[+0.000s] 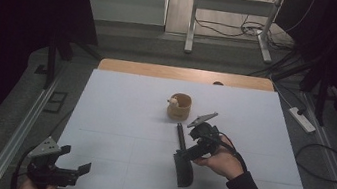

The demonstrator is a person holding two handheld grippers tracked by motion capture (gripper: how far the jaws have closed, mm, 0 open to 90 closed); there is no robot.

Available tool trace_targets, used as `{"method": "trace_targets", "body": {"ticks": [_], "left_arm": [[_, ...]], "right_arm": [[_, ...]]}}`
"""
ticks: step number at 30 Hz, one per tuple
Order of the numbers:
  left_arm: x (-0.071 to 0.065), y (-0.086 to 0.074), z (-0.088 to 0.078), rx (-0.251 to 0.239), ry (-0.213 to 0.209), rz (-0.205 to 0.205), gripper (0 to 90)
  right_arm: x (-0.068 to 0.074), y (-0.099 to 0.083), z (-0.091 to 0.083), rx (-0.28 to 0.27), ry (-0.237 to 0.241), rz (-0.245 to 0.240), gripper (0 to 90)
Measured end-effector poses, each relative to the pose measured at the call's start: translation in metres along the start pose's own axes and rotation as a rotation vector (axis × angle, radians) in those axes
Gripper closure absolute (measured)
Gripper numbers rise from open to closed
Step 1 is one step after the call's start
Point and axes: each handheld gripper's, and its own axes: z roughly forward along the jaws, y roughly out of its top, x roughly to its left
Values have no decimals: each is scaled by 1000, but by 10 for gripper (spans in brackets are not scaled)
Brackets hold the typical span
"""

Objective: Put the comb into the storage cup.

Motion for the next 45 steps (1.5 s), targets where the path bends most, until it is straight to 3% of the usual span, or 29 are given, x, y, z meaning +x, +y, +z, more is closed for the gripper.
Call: {"method": "trace_targets", "body": {"ticks": [20,25,27,28,29,31,32,34,35,38,40,41,45], "left_arm": [[0,0,0,2,-2,1,23],[0,0,0,1,-2,1,23],[0,0,0,2,-2,2,23],[0,0,0,2,-2,2,23],[0,0,0,1,-2,1,23],[0,0,0,1,-2,1,23],[0,0,0,1,-2,1,23],[0,0,0,2,-2,0,23],[0,0,0,2,-2,0,23],[0,0,0,2,-2,2,23],[0,0,0,2,-2,1,23],[0,0,0,2,-2,1,23],[0,0,0,2,-1,2,23]], "right_arm": [[2,23,31,55,5,-31,0],[2,27,36,49,-1,-45,44],[1,28,38,52,1,-66,129],[1,28,38,52,1,-66,129],[0,30,39,48,-2,-86,241],[-1,31,41,51,4,-98,327],[-1,31,41,51,4,-98,327],[-2,33,43,48,3,-133,473],[-2,33,43,48,3,-133,473],[-3,36,45,47,1,-161,606],[-3,38,48,53,9,-176,702],[-4,39,50,54,15,-182,793],[-6,42,54,44,43,-202,895]]}}
